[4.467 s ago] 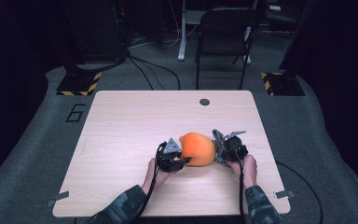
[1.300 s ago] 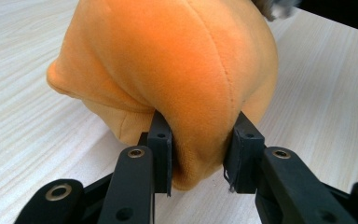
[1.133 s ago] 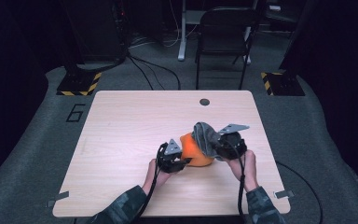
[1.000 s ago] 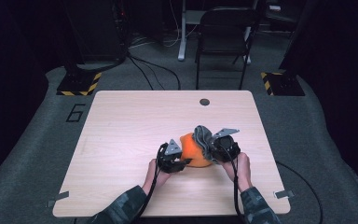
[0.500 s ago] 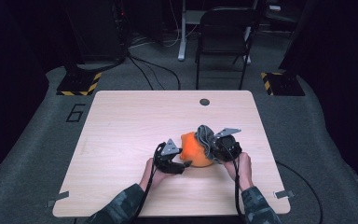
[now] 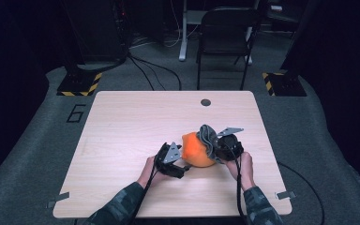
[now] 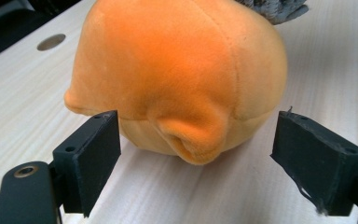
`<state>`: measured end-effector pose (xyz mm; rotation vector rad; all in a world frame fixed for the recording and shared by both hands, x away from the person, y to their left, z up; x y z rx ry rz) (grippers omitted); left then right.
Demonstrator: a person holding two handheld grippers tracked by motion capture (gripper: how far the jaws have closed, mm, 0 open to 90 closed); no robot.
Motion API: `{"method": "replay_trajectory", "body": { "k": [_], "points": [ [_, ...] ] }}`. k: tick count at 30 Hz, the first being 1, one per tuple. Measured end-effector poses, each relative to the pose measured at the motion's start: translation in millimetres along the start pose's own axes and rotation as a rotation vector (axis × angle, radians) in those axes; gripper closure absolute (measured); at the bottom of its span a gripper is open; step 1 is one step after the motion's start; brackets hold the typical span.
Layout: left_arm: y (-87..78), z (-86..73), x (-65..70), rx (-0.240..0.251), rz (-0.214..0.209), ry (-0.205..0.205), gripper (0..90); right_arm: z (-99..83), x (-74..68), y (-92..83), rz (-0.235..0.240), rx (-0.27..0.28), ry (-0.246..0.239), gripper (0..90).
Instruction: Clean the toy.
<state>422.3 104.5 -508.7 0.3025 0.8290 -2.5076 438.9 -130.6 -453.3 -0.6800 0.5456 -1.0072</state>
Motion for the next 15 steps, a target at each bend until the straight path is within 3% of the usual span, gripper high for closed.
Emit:
{"method": "replay_trajectory", "body": {
  "k": [9,15],
  "points": [
    [6.6,-0.8,3.2,0.025,0.03,0.064,20.9,0.2,0.9,0.6,0.006,0.001,0.0,75.3],
    [9.9,-4.0,6.0,0.038,0.035,0.094,39.0,-0.5,1.5,1.5,0.005,0.002,0.001,75.3]
  ]
}}
Point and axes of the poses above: each handheld gripper's, and its own axes: y roughly forward along the jaws, z roughly out of its top, x roughly to its right, the point moved 1 cm from there along y, roughly forward along the jaws, and after that the axes turned 10 degrees about y, right-handed, at the moved point
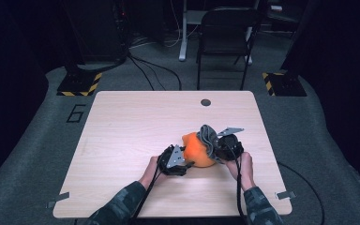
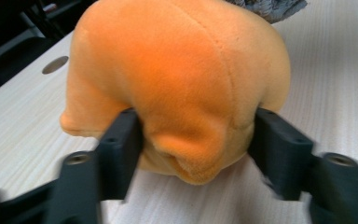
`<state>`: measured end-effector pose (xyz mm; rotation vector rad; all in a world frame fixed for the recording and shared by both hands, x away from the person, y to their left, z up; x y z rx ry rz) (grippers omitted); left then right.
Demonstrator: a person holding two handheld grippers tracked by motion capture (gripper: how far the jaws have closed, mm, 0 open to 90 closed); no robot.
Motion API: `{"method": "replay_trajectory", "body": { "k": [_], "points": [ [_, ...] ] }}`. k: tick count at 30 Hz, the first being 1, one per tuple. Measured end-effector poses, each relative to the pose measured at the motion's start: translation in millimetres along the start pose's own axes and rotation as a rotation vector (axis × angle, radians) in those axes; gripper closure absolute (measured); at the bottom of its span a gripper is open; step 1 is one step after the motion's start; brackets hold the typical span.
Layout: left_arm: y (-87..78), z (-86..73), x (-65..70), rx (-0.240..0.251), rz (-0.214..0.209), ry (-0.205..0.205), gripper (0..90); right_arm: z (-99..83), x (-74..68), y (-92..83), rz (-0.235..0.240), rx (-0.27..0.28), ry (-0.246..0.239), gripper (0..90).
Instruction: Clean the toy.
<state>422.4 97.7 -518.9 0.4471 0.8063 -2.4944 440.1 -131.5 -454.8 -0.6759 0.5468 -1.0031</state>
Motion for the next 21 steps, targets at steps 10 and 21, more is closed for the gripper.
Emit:
{"method": "replay_trajectory", "body": {
  "k": [10,21],
  "points": [
    [-1.3,-1.8,-1.2,-0.007,0.009,-0.034,64.3,0.2,20.3,-19.7,-0.011,0.072,0.075,75.5],
    [-3.5,-3.1,-4.0,0.008,0.006,-0.079,70.0,-13.8,71.6,-23.9,-0.08,0.072,0.194,75.4]
  ]
}}
Point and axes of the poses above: each handheld gripper's, and its own axes: y roughly forward along the jaws, z roughly out of its top, x roughly to its right, the point moved 1 cm from there along y, roughly forward along the jaws, and after that the axes turned 10 degrees about y, right-handed, at the moved point
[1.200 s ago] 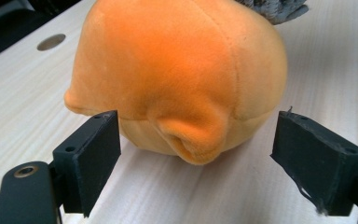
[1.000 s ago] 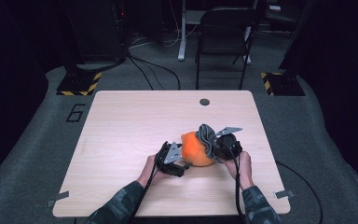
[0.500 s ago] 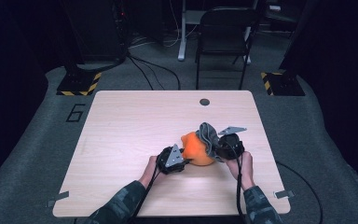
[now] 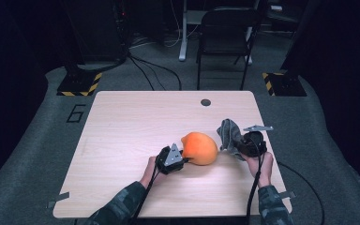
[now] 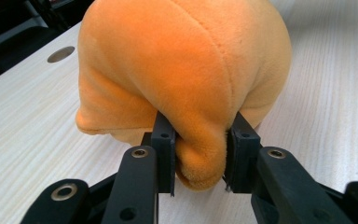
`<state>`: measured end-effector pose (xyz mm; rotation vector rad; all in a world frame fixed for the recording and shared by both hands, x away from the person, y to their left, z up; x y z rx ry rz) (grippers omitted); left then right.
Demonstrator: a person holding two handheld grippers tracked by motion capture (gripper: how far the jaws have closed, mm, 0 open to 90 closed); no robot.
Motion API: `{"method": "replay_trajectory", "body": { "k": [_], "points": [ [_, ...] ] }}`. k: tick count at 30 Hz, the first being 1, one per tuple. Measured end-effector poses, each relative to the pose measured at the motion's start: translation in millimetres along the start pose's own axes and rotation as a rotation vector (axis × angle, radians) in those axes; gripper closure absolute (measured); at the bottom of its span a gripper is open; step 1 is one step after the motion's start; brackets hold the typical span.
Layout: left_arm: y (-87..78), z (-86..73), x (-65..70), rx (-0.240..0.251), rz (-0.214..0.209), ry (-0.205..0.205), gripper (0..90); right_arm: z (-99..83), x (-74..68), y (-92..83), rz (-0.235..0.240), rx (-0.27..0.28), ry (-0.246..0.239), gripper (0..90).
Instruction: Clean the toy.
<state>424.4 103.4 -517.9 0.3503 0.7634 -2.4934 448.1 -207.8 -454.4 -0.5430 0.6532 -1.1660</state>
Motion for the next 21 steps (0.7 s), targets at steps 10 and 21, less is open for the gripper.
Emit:
{"method": "replay_trajectory", "body": {
  "k": [10,21],
  "points": [
    [-5.7,8.5,-1.7,0.029,0.029,-0.052,75.5,0.7,2.2,-0.3,-0.002,0.006,0.002,75.3],
    [-33.7,32.4,-19.8,0.089,-0.013,-0.283,75.7,4.5,7.4,-9.7,-0.001,0.036,0.014,75.4]
  ]
}}
Point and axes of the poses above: each handheld gripper's, and its own axes: y roughly forward along the jaws, z roughly out of its top, x roughly to its right, the point moved 1 cm from there along y, roughly forward along the jaws, and after that the axes turned 10 degrees about y, right-handed, at the moved point
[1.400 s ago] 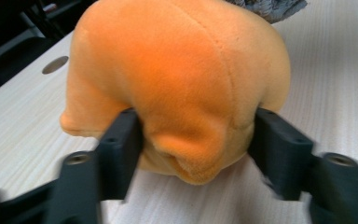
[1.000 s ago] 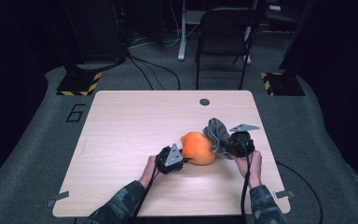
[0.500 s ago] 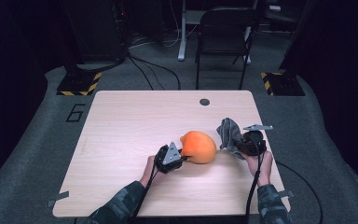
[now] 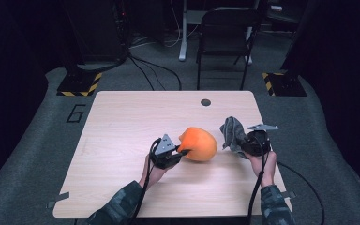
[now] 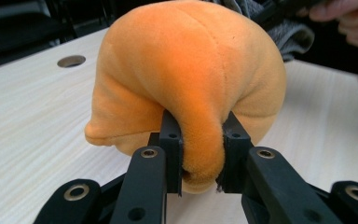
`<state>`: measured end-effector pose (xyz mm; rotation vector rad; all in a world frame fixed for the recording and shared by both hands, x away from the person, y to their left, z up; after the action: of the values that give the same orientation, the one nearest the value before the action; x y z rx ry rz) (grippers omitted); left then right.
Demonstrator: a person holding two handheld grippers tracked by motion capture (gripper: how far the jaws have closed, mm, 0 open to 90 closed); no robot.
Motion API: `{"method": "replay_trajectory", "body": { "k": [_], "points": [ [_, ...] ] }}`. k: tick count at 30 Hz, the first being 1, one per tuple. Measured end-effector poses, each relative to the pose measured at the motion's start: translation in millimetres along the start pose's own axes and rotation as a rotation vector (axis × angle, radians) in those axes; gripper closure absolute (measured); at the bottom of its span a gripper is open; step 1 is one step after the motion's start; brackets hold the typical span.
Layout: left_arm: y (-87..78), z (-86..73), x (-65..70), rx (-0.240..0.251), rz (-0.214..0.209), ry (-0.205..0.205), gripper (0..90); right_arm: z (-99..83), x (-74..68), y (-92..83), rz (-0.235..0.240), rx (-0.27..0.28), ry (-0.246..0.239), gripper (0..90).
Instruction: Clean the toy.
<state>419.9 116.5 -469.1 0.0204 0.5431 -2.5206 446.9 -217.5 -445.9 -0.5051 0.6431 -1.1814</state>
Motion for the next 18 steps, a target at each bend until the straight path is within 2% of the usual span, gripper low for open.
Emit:
{"method": "replay_trajectory", "body": {
  "k": [2,3,4,6,7,10,12,14,15,16,17,18],
  "points": [
    [-5.8,6.4,-1.2,-0.017,-0.008,-0.042,75.6,1.2,-1.3,-3.5,0.004,0.007,0.0,75.4],
    [-7.9,9.2,-1.6,-0.024,-0.008,-0.08,75.5,2.6,-2.9,-6.3,0.006,0.013,0.0,75.4],
    [-8.3,10.5,-2.5,-0.035,-0.008,-0.085,75.5,5.1,-5.7,-11.1,0.017,0.023,0.0,75.4],
    [-7.0,12.0,-2.6,-0.062,-0.006,-0.129,75.4,10.0,-10.8,-20.3,0.029,0.044,-0.006,75.4],
    [-5.6,12.0,-2.8,-0.069,-0.011,-0.14,75.4,13.6,-16.5,-28.0,0.045,0.058,-0.006,75.4],
    [1.0,9.6,-3.6,-0.096,-0.038,-0.218,75.3,21.5,-34.2,-46.4,0.088,0.095,-0.039,75.4],
    [6.3,7.6,-2.7,-0.098,-0.054,-0.264,75.1,25.2,-55.5,-56.2,0.148,0.106,-0.058,75.4],
    [11.4,4.5,0.0,-0.106,-0.069,-0.309,74.9,24.7,-82.5,-57.5,0.19,0.095,-0.101,75.4],
    [12.3,3.5,0.9,-0.11,-0.071,-0.314,74.8,21.1,-100.4,-52.8,0.209,0.077,-0.132,75.4],
    [13.2,2.1,1.3,-0.112,-0.09,-0.32,74.8,17.9,-110.8,-48.5,0.213,0.06,-0.155,75.4],
    [13.3,2.2,2.0,-0.108,-0.089,-0.322,74.9,10.0,-128.4,-36.7,0.217,0.027,-0.21,75.4],
    [13.4,2.3,2.4,-0.106,-0.087,-0.322,74.9,5.4,-135.4,-29.0,0.203,0.011,-0.235,75.4]
  ]
}}
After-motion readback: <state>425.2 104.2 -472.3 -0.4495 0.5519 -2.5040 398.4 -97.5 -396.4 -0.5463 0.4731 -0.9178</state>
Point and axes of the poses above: each handheld gripper's, and its own axes: y roughly forward along the jaws, z roughly out of its top, x roughly to its right, the point moved 1 cm from there along y, roughly forward along the jaws, and after that the axes turned 10 degrees about y, right-handed, at the moved point
